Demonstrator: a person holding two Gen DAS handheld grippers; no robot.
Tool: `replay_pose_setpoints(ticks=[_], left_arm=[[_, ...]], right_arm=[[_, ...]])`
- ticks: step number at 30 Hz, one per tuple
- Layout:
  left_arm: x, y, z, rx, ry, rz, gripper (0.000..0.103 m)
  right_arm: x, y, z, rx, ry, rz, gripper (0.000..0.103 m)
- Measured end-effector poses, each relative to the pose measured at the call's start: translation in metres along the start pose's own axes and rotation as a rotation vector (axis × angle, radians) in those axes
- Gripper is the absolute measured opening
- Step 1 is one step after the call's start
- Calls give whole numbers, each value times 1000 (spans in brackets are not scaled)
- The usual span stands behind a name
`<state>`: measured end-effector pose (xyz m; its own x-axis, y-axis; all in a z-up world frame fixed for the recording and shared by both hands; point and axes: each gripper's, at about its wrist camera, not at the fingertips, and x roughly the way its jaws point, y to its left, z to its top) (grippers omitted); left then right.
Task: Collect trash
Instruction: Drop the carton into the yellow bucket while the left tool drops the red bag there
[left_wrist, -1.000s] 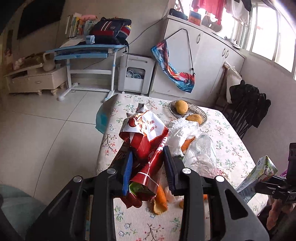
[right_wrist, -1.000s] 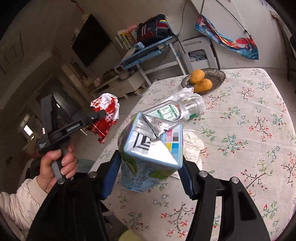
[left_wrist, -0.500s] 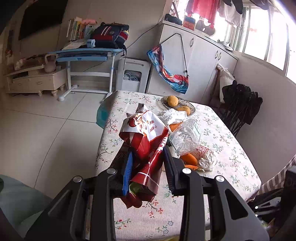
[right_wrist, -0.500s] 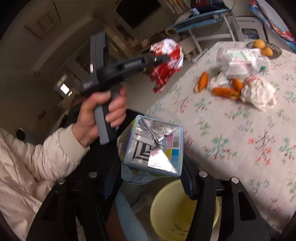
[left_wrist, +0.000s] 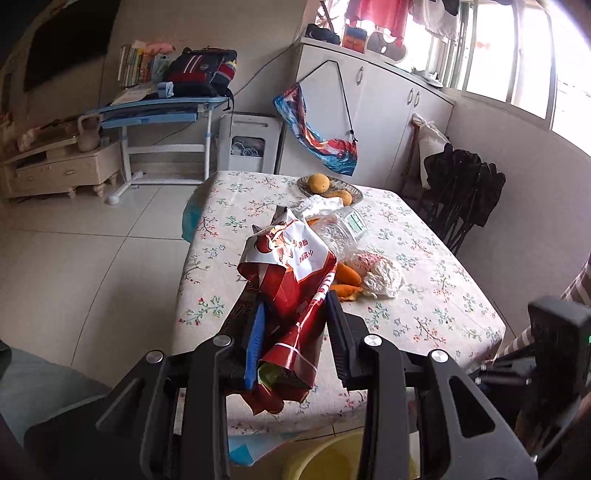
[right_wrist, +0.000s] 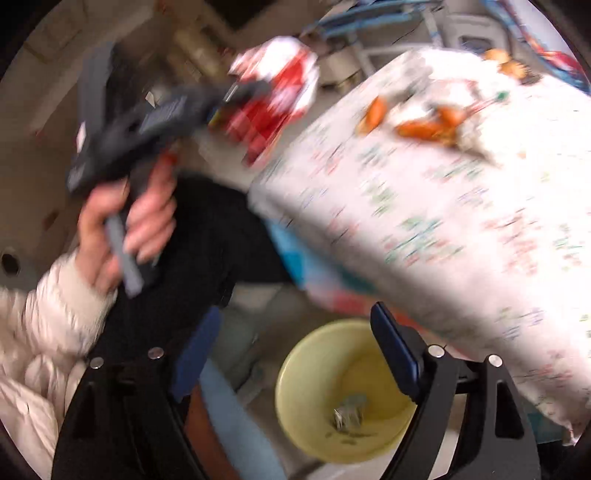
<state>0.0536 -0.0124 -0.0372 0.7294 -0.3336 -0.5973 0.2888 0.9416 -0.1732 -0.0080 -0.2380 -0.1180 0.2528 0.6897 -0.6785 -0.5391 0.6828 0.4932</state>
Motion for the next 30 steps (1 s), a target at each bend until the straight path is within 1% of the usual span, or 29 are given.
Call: replay_pose_setpoints(ticks=[4, 7, 10, 11, 13, 14, 16, 17, 18, 19, 20, 22, 23, 25, 26, 28, 29, 30], left_arm=[[-8, -21, -21, 45, 49, -42, 31], [-10, -39, -39, 84, 107, -82, 31], [-10, -59, -62, 135, 176, -126, 31], [-10, -65, -69, 146, 208, -147, 31], [-7, -75, -87, 170, 280, -189, 31], [-5, -81, -97, 183, 320, -205, 31], [7, -96, -119, 230, 460, -263, 34], [11, -101, -126, 257, 506, -273, 36], [14, -108, -136, 297, 539, -258, 38], [16, -112, -141, 327, 554, -240, 42], [17, -114, -143, 338, 564, -235, 48], [16, -109, -138, 317, 535, -215, 53], [16, -104, -133, 297, 513, -203, 58], [12, -93, -121, 251, 451, -172, 58], [9, -87, -116, 227, 429, -179, 58], [1, -76, -103, 173, 347, -165, 59], [-4, -72, -100, 148, 309, -163, 64], [-7, -68, -95, 126, 285, -171, 64]], right_arm=[[-27, -18, 5, 97, -161, -85, 82], [-35, -27, 12, 155, -235, -112, 83], [-39, -32, 14, 180, -274, -128, 83], [-49, -37, 17, 188, -281, -131, 83], [-50, -41, 18, 199, -291, -134, 83], [-52, -41, 19, 202, -293, -136, 84], [-53, -40, 14, 207, -294, -138, 84], [-53, -39, 12, 208, -299, -140, 84], [-54, -40, 13, 210, -303, -138, 84], [-54, -39, 10, 211, -305, -138, 84], [-52, -37, 8, 210, -308, -144, 84], [-53, -37, 6, 213, -312, -152, 85], [-53, -37, 6, 216, -315, -157, 85], [-54, -39, 6, 219, -319, -174, 85], [-53, -39, 6, 220, -320, -180, 85], [-54, -40, 5, 227, -330, -185, 85], [-55, -41, 5, 229, -332, -189, 85], [-55, -42, 5, 233, -333, -191, 85]])
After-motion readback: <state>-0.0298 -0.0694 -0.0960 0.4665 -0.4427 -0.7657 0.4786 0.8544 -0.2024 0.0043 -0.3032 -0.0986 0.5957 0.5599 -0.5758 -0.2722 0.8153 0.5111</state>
